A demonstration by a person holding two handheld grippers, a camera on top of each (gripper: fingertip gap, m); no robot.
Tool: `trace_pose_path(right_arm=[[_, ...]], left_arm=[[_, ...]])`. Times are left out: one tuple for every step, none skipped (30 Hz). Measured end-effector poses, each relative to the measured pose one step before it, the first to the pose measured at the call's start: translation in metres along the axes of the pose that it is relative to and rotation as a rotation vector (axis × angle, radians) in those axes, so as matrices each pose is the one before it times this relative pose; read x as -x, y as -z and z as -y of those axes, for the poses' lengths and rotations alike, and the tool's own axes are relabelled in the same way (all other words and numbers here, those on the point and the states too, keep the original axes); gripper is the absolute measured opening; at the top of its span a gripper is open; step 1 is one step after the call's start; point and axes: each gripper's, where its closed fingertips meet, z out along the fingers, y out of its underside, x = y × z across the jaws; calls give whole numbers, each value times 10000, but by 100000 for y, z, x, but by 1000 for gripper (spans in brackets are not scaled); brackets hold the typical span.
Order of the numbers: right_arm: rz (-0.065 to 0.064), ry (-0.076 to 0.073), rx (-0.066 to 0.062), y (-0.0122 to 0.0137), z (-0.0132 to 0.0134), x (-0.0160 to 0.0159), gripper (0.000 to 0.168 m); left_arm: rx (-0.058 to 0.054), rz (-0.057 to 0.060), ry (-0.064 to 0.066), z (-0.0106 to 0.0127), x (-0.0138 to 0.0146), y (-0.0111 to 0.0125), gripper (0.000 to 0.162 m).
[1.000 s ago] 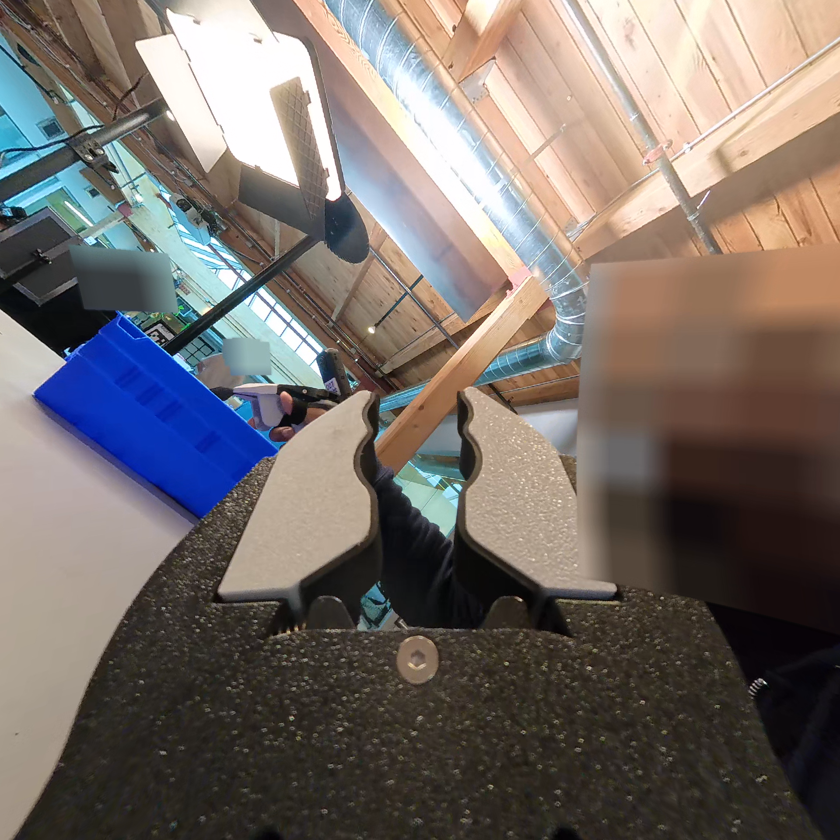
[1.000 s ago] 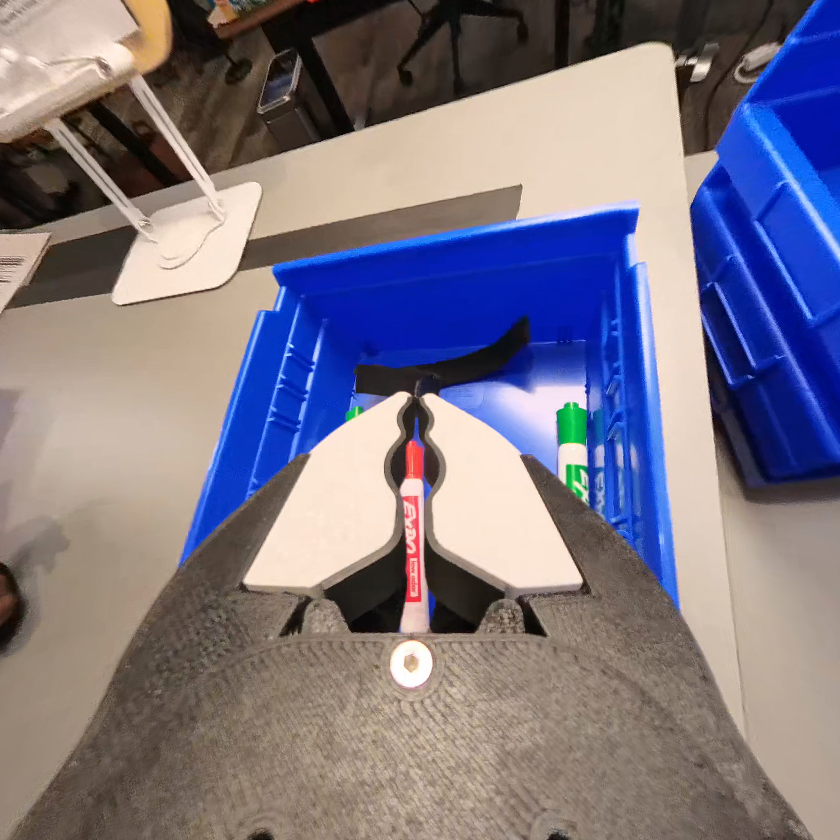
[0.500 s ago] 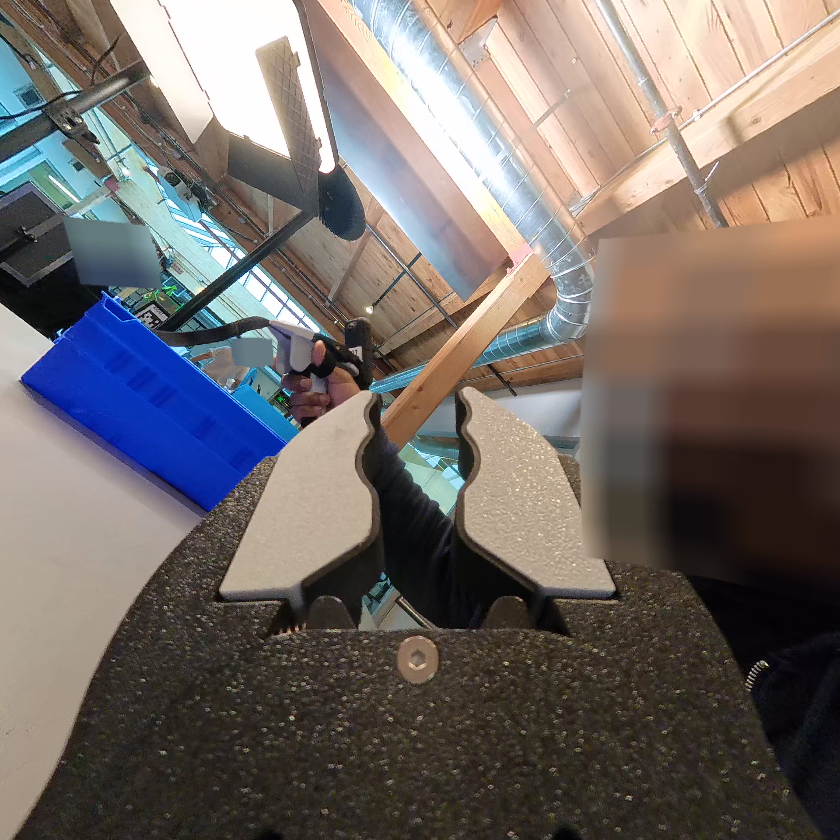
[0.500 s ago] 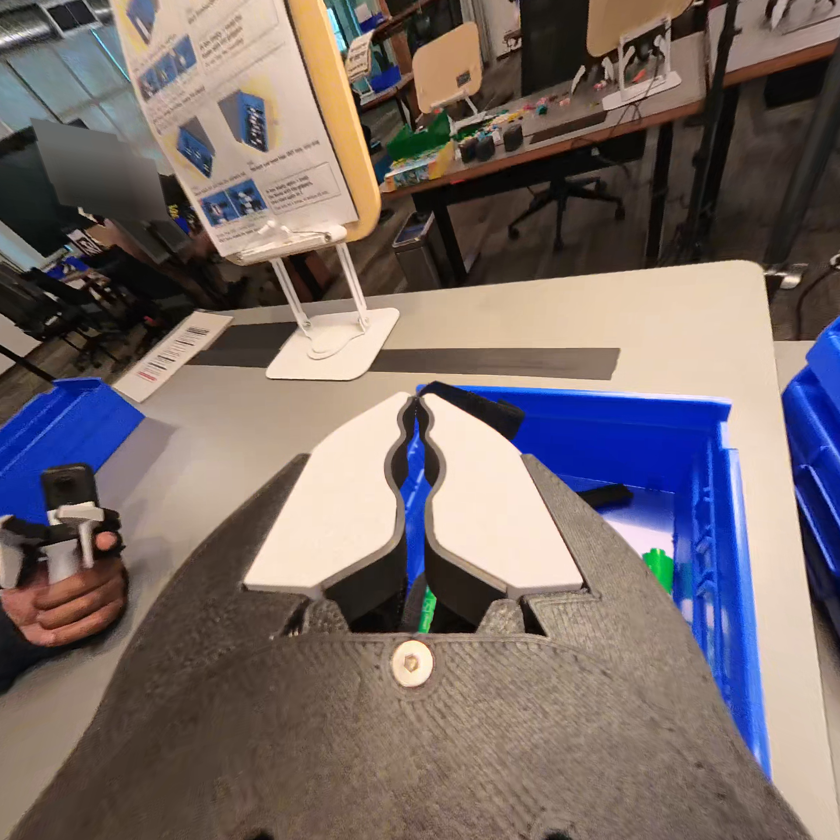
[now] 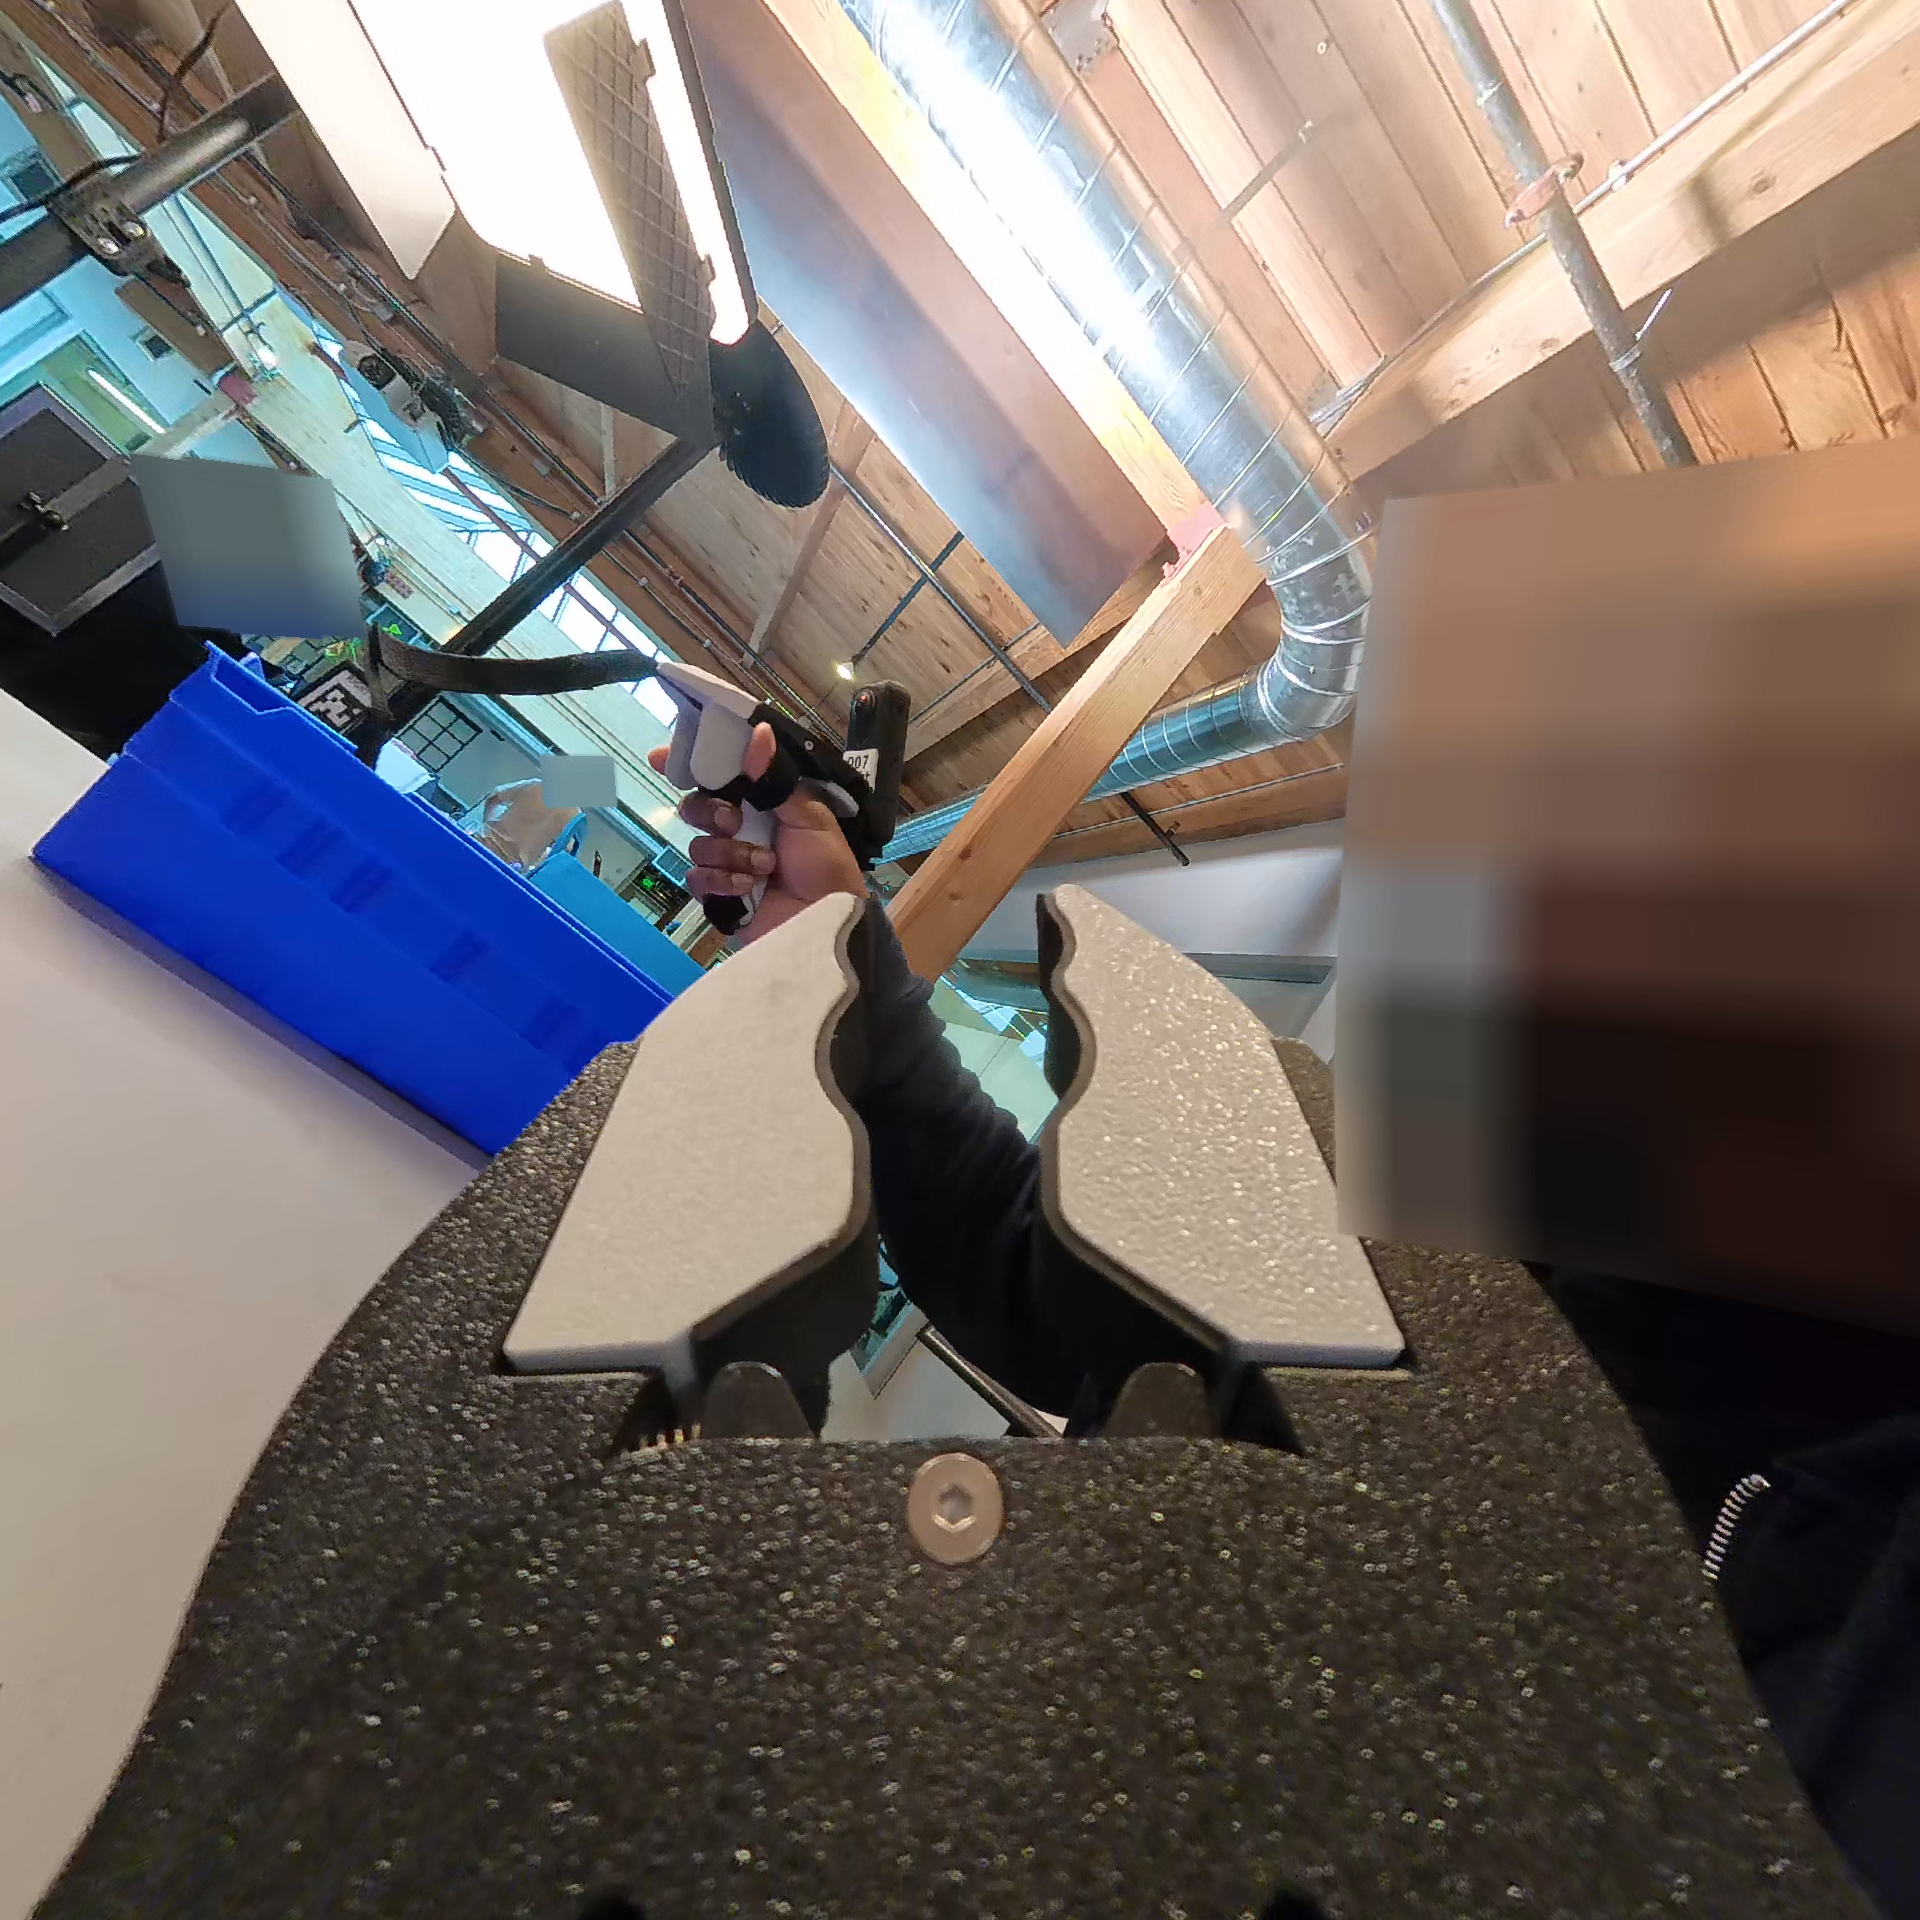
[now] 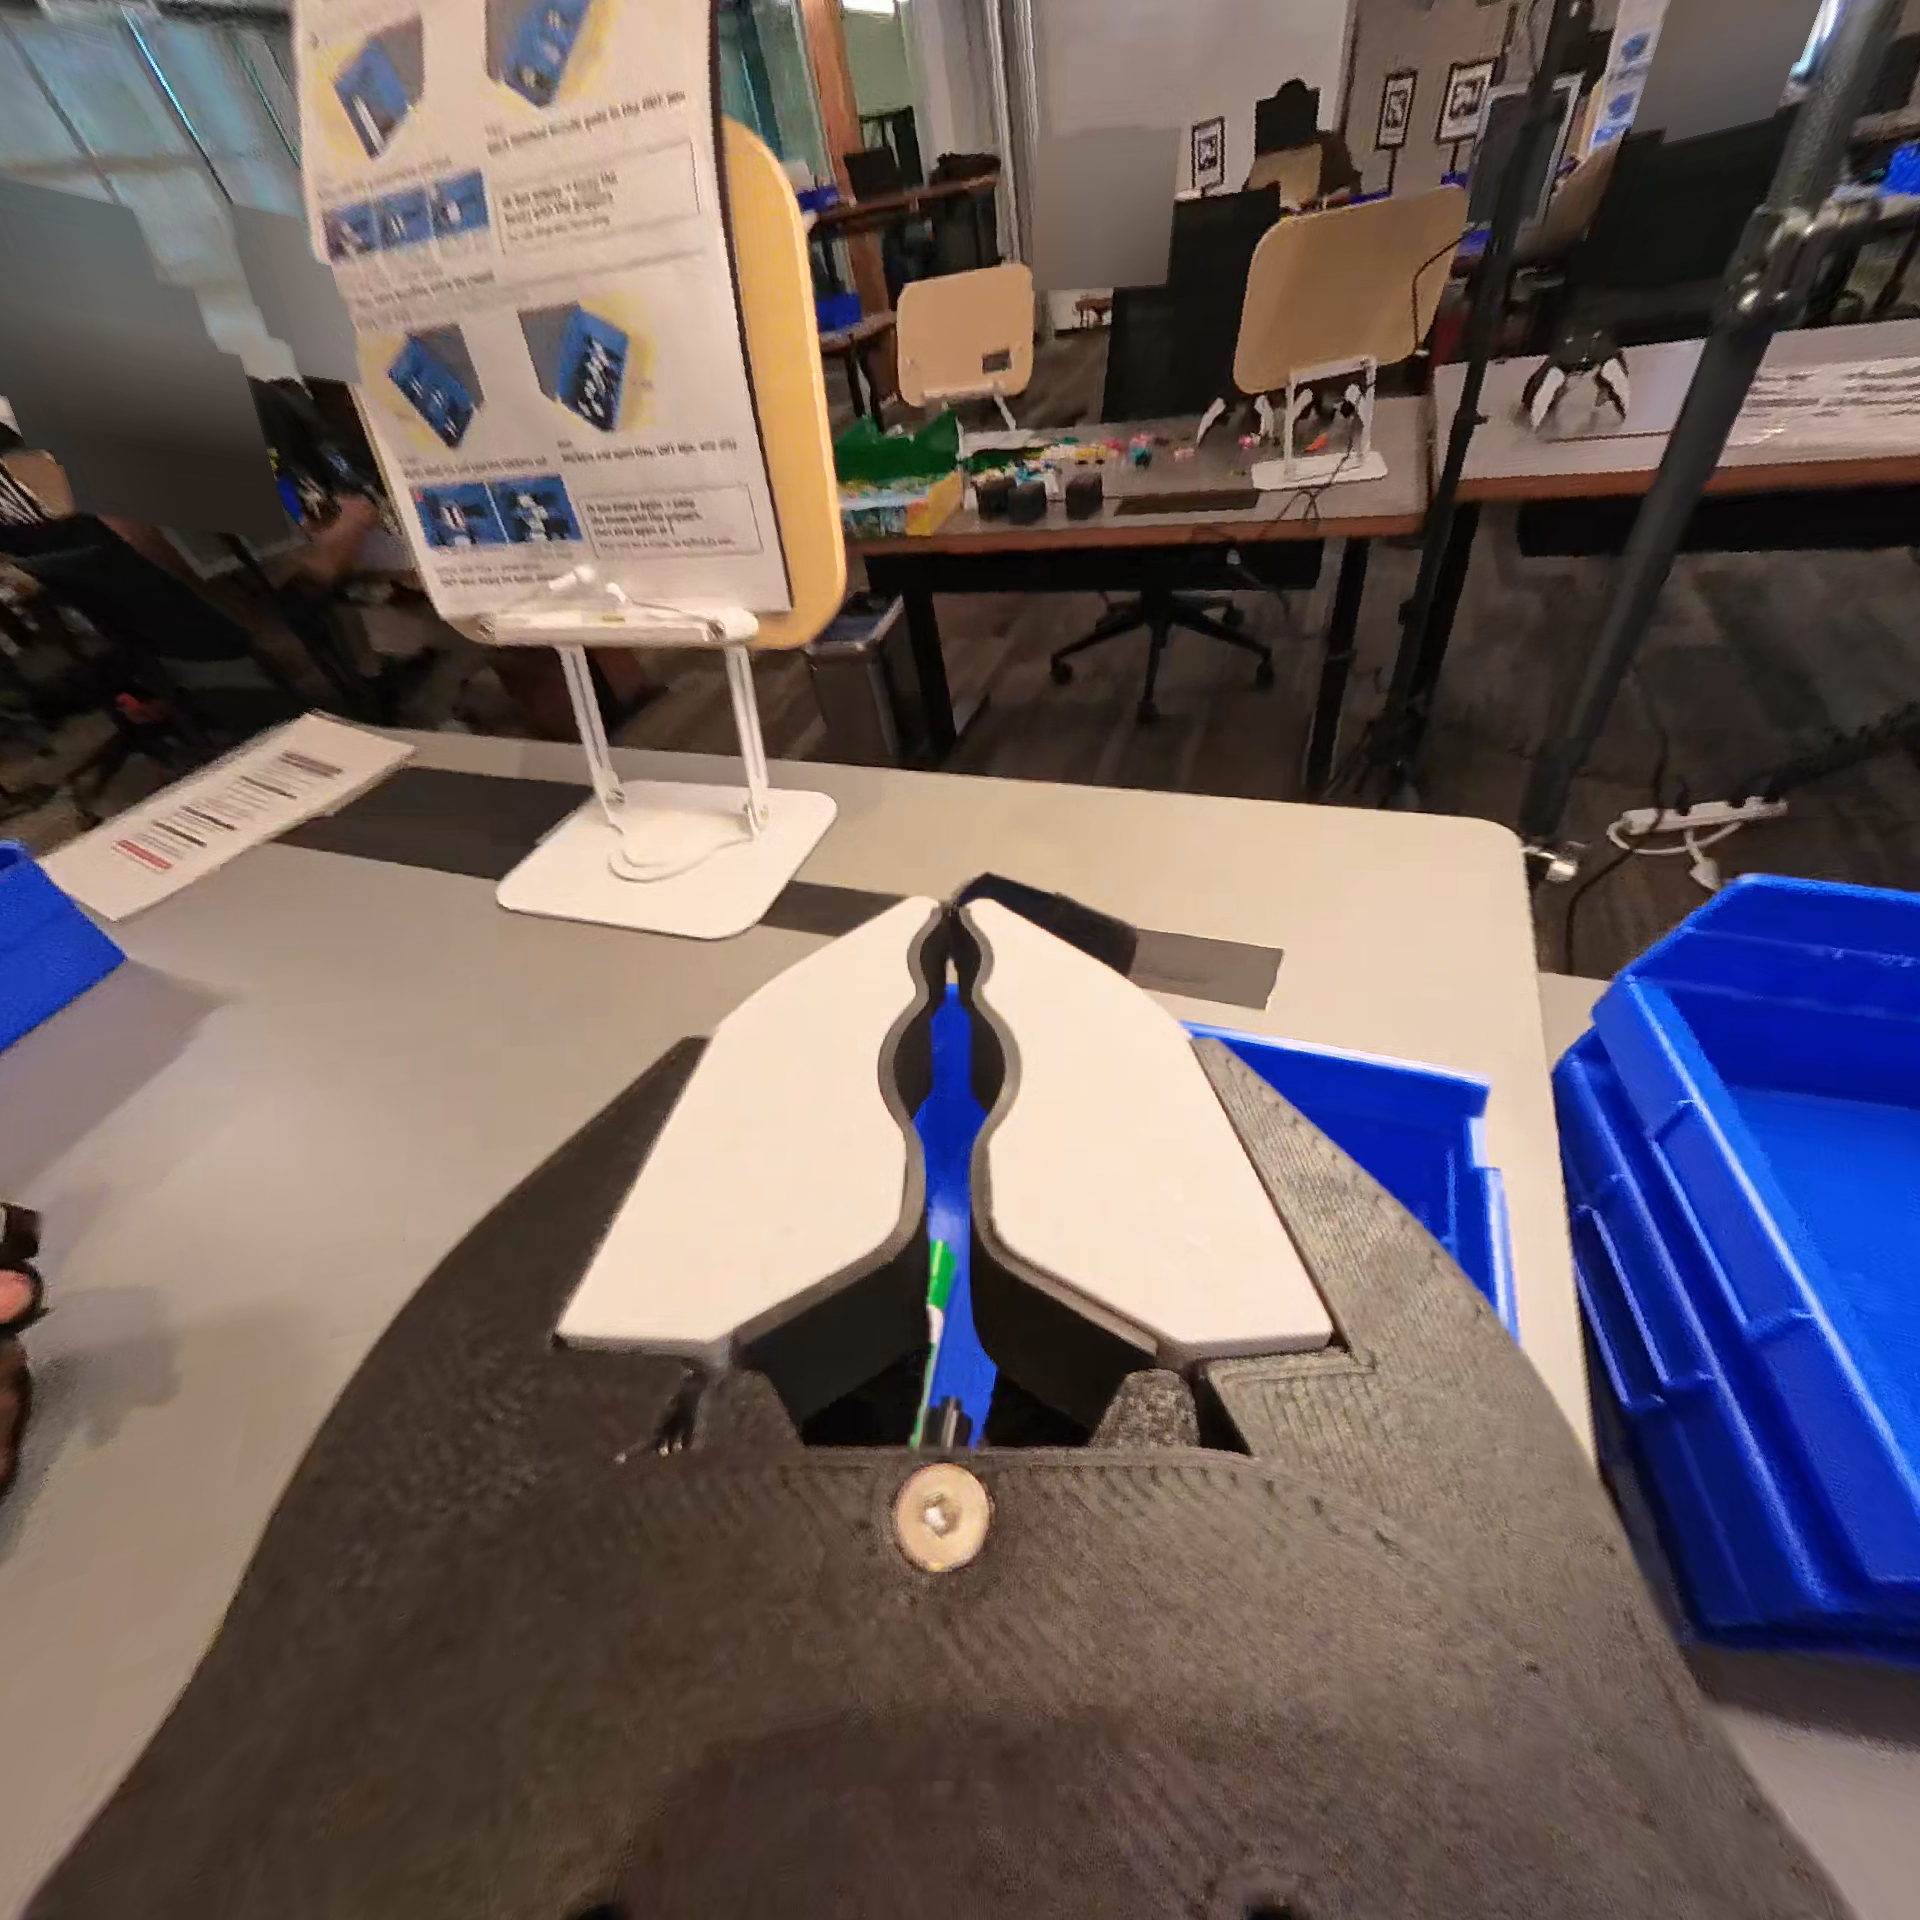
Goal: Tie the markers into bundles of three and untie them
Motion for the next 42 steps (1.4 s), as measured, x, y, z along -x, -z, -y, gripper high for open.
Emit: trace_pose_path(right_arm=[[-126,298,229,-181,-99,87,1],[-54,209,-65,-19,332,142,0],[20,99,-244,119,586,183,0],[100,53,-61,-18,229,274,0],[211,50,288,-296,-452,457,0],[314,19,412,-399,-721,620,1],[319,-45,118,-195,-225,612,1],[255,-107,-264,127,434,447,1],[188,-129,-371,256,643,220,0],[80,-123,-177,74,250,-86,0],[41,-159,125,-265,-479,-318,0],[156,-262,437,-582,-1186,-366,1],[138,-419,602,-712,-1520,-586,1],[-56,-484,411,-651,-1260,-1011,0],[-141,-462,168,-543,-871,-1194,0],[-145,-403,170,-536,-802,-1229,0],[-232,-305,319,-598,-960,-1354,0],[-384,-185,335,-620,-941,-1501,0],[-475,-80,246,-625,-809,-1507,1],[-475,-9,311,-653,-858,-1337,1],[-386,61,408,-693,-929,-1042,1],[-323,105,379,-665,-837,-789,1],[-335,127,276,-598,-635,-659,2],[-322,161,209,-528,-477,-512,2],[-287,199,189,-451,-372,-368,2],[-256,232,145,-375,-231,-233,3],[-233,241,75,-288,-79,-151,6],[-185,227,29,-231,35,-63,11],[-151,182,32,-186,63,-30,15],[-131,118,24,-137,108,-36,21],[-104,70,0,-64,160,-43,24],[-82,41,-35,-5,227,-33,27],[-71,15,-66,43,275,-66,31],[-67,-5,-72,79,287,-82,35],[-63,-15,-80,114,303,-127,39],[-56,-24,-100,155,334,-143,43],[-67,-34,-116,185,334,-187,47],[-44,-11,-100,194,302,-156,49],[42,28,-81,205,252,-37,51],[115,25,-111,255,274,84,51],[127,-21,-152,371,291,146,51],[135,-61,-161,501,291,235,51]], left_arm=[[-16,5,10,37,8,26,30],[-16,-2,25,32,15,11,30],[-12,6,26,14,27,16,30],[-6,4,20,2,27,4,30],[9,1,18,-34,9,-16,30],[28,-6,13,-66,-9,-28,30],[38,-3,2,-82,-21,-17,30],[31,-3,-11,-68,-17,-28,30],[17,0,-16,-33,-17,-17,30],[14,10,-14,-25,4,-10,30],[22,14,-7,-27,28,-21,30],[13,4,3,-26,0,6,30],[-12,2,7,19,0,8,30],[-16,6,2,16,-2,9,30],[8,6,-4,-19,15,-5,30],[25,4,-6,-30,15,-19,30],[17,1,-6,-43,-3,-12,30],[19,-3,-10,-40,-13,-17,30],[22,-1,-17,-30,-14,-10,30],[12,9,-25,0,4,-3,30],[1,12,-22,18,8,6,30],[-8,7,-4,39,17,30,30],[-17,7,20,44,45,24,30],[-23,7,33,45,56,41,30],[-22,5,39,36,60,24,30],[-16,0,35,25,40,25,30],[-6,-2,25,19,23,11,30],[2,3,13,5,21,14,30],[7,4,5,0,12,2,30],[6,1,2,-8,-1,5,30],[7,2,1,0,6,9,30],[3,4,0,13,6,17,30],[-2,3,0,16,-7,3,30],[-4,-1,0,13,-12,15,30],[-3,3,-2,17,-11,10,30],[8,3,-11,-1,-7,1,30],[11,4,-14,-17,-24,-3,30],[11,4,-12,-16,-18,-11,30],[12,1,-7,-23,-19,-4,30],[14,-7,-8,-28,-33,-19,30],[14,1,-18,-32,-32,-22,30],[28,23,-38,-49,-11,-20,30]])
